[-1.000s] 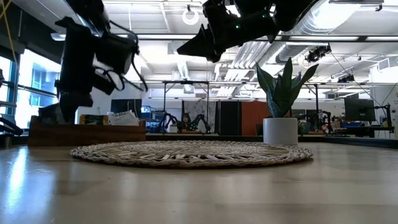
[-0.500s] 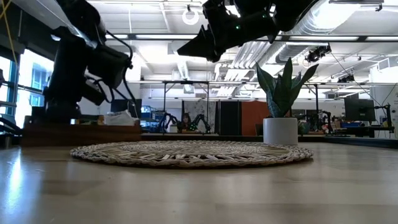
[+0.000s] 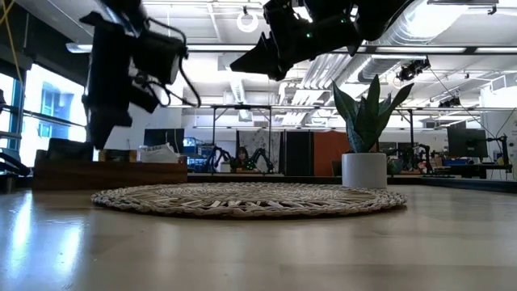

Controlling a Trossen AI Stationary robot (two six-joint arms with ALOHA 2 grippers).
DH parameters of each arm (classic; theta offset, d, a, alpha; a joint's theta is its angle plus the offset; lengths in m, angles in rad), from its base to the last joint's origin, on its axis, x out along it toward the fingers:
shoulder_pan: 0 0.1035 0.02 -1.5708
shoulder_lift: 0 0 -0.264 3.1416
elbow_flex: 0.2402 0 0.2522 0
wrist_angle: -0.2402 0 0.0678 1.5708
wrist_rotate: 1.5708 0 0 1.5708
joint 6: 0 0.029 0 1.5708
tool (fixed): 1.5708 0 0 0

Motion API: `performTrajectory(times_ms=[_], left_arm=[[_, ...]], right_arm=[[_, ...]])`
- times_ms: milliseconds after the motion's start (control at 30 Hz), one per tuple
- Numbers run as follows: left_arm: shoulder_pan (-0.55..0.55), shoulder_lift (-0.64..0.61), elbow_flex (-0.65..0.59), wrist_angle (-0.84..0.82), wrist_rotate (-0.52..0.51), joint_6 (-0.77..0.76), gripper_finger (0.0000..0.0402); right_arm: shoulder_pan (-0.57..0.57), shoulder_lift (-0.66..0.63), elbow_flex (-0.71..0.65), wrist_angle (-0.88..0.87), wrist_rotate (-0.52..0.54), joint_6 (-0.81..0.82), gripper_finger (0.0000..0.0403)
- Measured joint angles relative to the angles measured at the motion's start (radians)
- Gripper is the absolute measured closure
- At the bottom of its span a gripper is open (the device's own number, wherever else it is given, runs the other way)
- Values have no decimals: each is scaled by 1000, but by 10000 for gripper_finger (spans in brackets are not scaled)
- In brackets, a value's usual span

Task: Pick & Place Tea
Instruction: Adjust the black tea bags in the left compartment of the wooden organizer, then return to Home Position

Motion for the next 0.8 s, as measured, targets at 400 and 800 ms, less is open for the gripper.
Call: performTrajectory(times_ms=[400, 800], left_arm=[[-143, -328, 147, -122, -99, -161, 401], [-424, -939, -137, 333, -363, -81, 401]], right_arm=[[-5, -170, 0, -246, 109, -33, 396], [-206, -704, -424, -163, -143, -14, 398]])
